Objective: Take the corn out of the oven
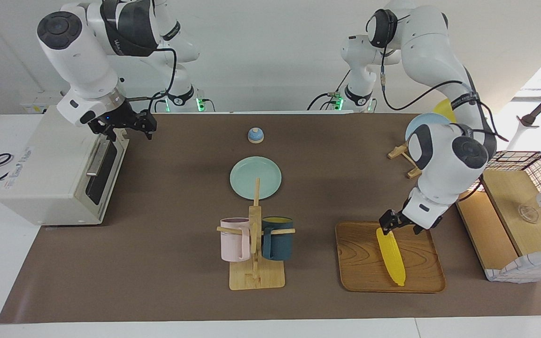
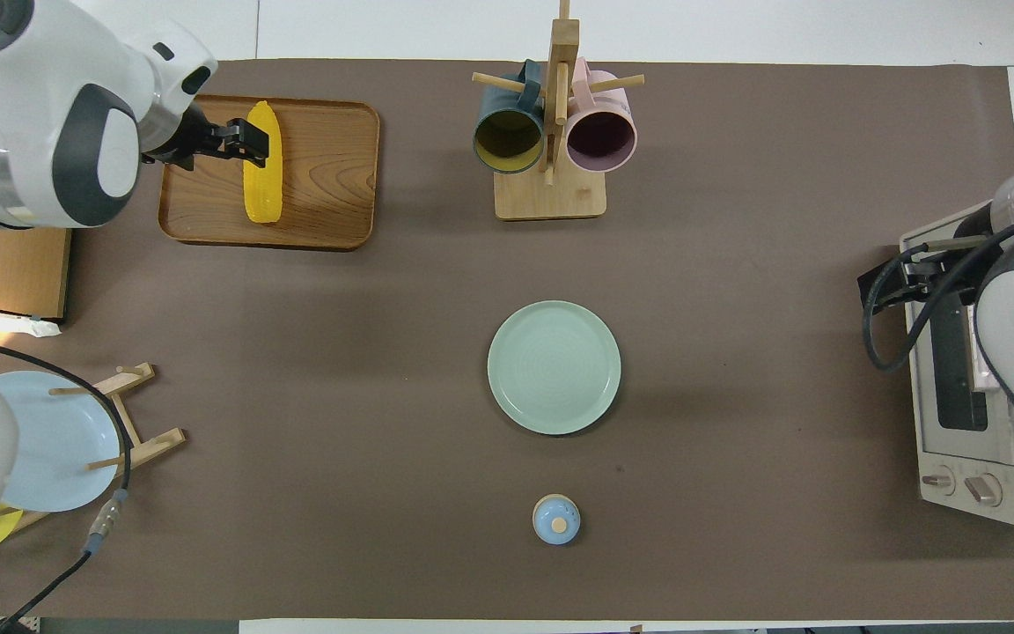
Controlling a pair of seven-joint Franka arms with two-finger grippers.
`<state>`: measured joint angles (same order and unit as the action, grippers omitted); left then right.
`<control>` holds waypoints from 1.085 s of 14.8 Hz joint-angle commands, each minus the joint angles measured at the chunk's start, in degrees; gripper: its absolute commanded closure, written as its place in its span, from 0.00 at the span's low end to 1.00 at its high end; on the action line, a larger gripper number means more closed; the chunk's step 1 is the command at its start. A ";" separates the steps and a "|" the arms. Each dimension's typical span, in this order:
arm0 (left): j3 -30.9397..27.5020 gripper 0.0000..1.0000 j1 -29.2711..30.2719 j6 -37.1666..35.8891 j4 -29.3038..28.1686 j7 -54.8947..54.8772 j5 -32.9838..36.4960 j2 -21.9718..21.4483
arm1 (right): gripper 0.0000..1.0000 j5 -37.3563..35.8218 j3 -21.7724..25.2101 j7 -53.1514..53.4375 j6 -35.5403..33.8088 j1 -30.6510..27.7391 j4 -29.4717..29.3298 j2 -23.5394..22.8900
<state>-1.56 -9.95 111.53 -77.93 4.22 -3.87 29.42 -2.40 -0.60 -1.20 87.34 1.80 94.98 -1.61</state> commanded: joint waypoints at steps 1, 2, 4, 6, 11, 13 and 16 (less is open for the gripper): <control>0.33 0.00 1.77 -8.40 -3.28 0.52 1.23 -8.05 | 0.00 1.17 -0.45 0.58 -1.12 -0.74 -0.76 -0.06; 0.16 0.00 2.21 -11.39 -3.28 0.52 1.24 -9.72 | 0.00 1.17 -0.45 0.58 -1.12 -0.83 -0.76 -0.06; 0.16 0.00 2.22 -16.23 -3.72 0.35 1.32 -12.88 | 0.00 1.17 -0.45 0.58 -1.12 -0.83 -0.68 -0.06; 0.16 0.00 2.39 -18.36 -6.16 0.35 1.32 -16.83 | 0.00 1.17 -0.45 0.58 -1.12 -0.74 -0.76 -0.06; 0.24 0.00 2.75 -18.54 -18.46 0.61 1.32 -29.58 | 0.00 1.17 -0.45 0.58 -1.12 -0.83 -0.76 -0.06; 0.24 0.00 2.31 -18.54 -22.08 1.05 1.24 -32.40 | 0.00 1.17 -0.45 0.58 -1.12 -0.74 -0.76 -0.06; 0.33 0.00 2.13 -18.54 -24.89 1.23 1.32 -33.90 | 0.00 1.17 -0.45 0.58 -1.12 -0.83 -0.76 -0.06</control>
<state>-1.37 -7.48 92.16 -98.77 4.69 -3.66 -2.16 -2.40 -0.60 -1.20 87.34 1.80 94.94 -1.61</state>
